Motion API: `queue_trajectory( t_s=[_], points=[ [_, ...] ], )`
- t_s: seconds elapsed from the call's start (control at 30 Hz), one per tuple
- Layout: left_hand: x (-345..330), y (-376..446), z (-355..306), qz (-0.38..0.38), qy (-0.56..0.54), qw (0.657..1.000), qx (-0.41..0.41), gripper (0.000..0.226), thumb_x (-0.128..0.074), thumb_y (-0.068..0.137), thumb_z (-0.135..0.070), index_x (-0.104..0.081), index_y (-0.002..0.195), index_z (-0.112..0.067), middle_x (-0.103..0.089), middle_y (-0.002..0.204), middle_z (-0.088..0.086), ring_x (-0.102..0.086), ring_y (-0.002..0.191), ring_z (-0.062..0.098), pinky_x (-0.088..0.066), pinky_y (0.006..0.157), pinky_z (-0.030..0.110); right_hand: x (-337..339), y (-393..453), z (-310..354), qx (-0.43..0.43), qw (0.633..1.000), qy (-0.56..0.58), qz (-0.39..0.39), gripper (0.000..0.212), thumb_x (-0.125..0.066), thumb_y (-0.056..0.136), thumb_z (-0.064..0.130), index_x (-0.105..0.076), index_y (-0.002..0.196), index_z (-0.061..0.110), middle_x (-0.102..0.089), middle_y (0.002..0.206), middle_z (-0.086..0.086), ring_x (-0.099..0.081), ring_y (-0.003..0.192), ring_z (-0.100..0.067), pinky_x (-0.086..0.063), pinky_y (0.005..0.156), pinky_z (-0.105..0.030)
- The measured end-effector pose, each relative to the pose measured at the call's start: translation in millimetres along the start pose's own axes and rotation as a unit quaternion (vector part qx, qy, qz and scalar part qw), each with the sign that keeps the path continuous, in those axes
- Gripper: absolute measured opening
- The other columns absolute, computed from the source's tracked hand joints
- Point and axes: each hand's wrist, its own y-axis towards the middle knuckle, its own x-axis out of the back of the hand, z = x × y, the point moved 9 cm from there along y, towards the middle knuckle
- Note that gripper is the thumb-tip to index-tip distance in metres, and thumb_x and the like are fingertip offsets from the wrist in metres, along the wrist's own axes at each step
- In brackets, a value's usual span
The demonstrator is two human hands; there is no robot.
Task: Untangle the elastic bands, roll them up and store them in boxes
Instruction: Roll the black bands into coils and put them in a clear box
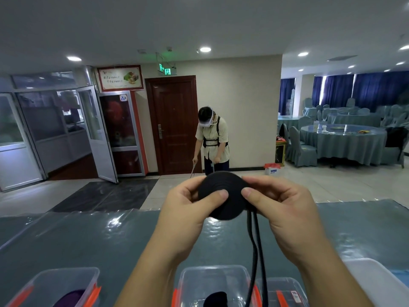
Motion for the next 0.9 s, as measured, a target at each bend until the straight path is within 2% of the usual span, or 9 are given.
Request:
queue_trajectory(
  t_s=[0.07,0.13,0.3,0.43,0.53,0.63,0.8,0.9],
  points=[
    [2,-1,0,-0.023,-0.027,0.999,-0.006,0.024,-0.073,0.088,0.001,-0.078,0.109,-0.010,-0.080,0.103,0.014,-0.077,0.099,0.029,-0.063,0.085,0.037,-1,-1,-2,-0.006,1.000,0.010,-0.001,0.026,-0.075,0.081,0.002,-0.081,0.103,0.016,-0.082,0.097,-0.007,-0.080,0.092,-0.023,-0.063,0.077,-0.029],
    [3,-2,3,-0.024,-0.019,1.000,0.000,0.026,-0.078,0.084,-0.001,-0.077,0.109,-0.010,-0.080,0.103,0.014,-0.077,0.099,0.030,-0.062,0.084,0.036,0,-2,-3,-0.013,1.000,0.008,-0.005,0.026,-0.075,0.083,-0.002,-0.081,0.102,0.014,-0.082,0.095,-0.007,-0.080,0.090,-0.023,-0.063,0.075,-0.028],
    [5,0,2,0.037,0.076,0.996,0.017,0.028,-0.078,0.086,0.001,-0.078,0.109,-0.014,-0.080,0.101,0.010,-0.077,0.095,0.026,-0.060,0.080,0.032,4,-6,-6,-0.016,1.000,-0.015,-0.020,0.026,-0.076,0.082,-0.006,-0.081,0.096,0.016,-0.082,0.091,-0.005,-0.080,0.087,-0.021,-0.062,0.075,-0.023],
    [7,-2,2,-0.018,0.058,0.998,-0.004,0.026,-0.076,0.087,0.000,-0.076,0.110,-0.013,-0.080,0.101,0.008,-0.077,0.096,0.026,-0.062,0.084,0.037,4,-4,-11,-0.028,0.999,0.016,-0.025,0.027,-0.077,0.078,0.001,-0.081,0.101,0.014,-0.082,0.095,-0.008,-0.080,0.091,-0.023,-0.064,0.080,-0.031],
    [3,-3,10,0.014,0.064,0.997,0.036,0.025,-0.075,0.088,0.001,-0.075,0.109,-0.013,-0.081,0.097,0.008,-0.078,0.089,0.023,-0.059,0.072,0.027,7,-2,-11,-0.027,0.999,-0.030,-0.019,0.027,-0.076,0.083,-0.004,-0.081,0.102,0.014,-0.082,0.094,-0.005,-0.080,0.091,-0.022,-0.064,0.084,-0.034],
    [2,2,5,0.051,0.079,0.995,0.040,0.026,-0.075,0.087,0.002,-0.076,0.109,-0.012,-0.081,0.098,0.009,-0.078,0.089,0.021,-0.058,0.070,0.022,6,-1,-12,-0.027,0.999,-0.043,-0.016,0.025,-0.077,0.083,-0.002,-0.081,0.102,0.015,-0.082,0.094,-0.005,-0.080,0.091,-0.020,-0.064,0.086,-0.032],
    [5,7,-1,-0.016,0.007,1.000,0.014,0.024,-0.074,0.089,0.000,-0.073,0.110,-0.012,-0.080,0.100,0.009,-0.078,0.096,0.024,-0.062,0.081,0.034,3,1,-12,-0.026,0.999,0.023,-0.031,0.028,-0.074,0.082,0.003,-0.079,0.109,0.011,-0.082,0.097,-0.010,-0.079,0.091,-0.026,-0.065,0.079,-0.033],
    [2,11,0,0.015,0.034,0.999,0.029,0.027,-0.074,0.089,0.002,-0.073,0.112,-0.011,-0.080,0.099,0.009,-0.077,0.092,0.023,-0.060,0.080,0.034,6,3,-11,-0.023,0.999,0.006,-0.036,0.025,-0.072,0.086,-0.001,-0.079,0.107,0.010,-0.082,0.096,-0.009,-0.079,0.091,-0.026,-0.064,0.078,-0.031]
  ],
)
